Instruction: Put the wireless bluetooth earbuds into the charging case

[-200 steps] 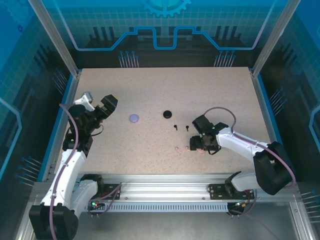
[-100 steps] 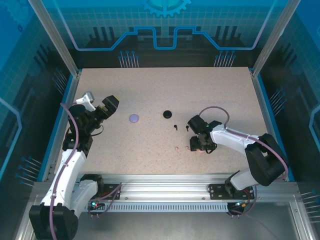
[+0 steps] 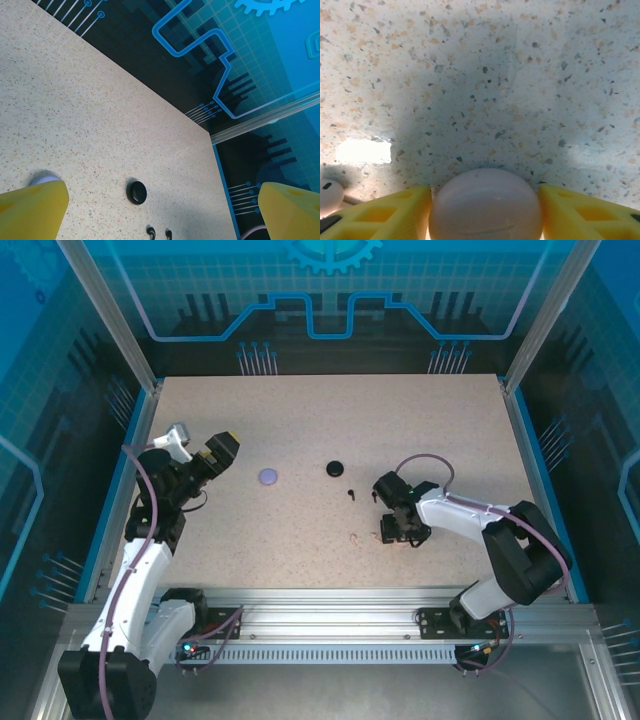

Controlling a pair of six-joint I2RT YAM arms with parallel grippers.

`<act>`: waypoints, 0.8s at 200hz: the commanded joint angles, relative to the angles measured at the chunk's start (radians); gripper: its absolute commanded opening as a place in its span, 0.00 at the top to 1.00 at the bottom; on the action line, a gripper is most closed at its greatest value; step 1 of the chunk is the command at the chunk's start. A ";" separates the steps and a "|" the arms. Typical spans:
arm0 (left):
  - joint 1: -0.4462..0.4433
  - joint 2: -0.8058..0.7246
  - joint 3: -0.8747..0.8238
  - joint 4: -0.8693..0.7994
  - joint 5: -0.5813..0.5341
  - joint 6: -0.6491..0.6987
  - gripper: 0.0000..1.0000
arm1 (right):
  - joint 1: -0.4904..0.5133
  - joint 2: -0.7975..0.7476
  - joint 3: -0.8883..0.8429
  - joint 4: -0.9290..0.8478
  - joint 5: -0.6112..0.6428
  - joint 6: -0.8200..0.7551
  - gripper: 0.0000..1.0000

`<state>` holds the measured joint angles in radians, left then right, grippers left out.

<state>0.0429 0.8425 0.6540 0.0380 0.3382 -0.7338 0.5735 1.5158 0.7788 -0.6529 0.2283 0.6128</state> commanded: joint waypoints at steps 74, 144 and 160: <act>-0.002 -0.011 -0.026 0.114 0.063 -0.066 0.01 | 0.009 0.010 0.011 -0.005 -0.035 -0.003 0.60; -0.126 -0.005 -0.067 0.151 -0.016 0.020 0.01 | 0.011 -0.240 0.094 -0.049 -0.093 0.072 0.61; -0.176 0.019 -0.091 0.226 -0.035 0.044 0.01 | 0.015 -0.262 0.163 -0.044 -0.115 0.097 0.62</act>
<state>-0.0765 0.8398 0.5999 0.1543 0.3447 -0.7536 0.5758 1.2995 0.8444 -0.6853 0.1654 0.6544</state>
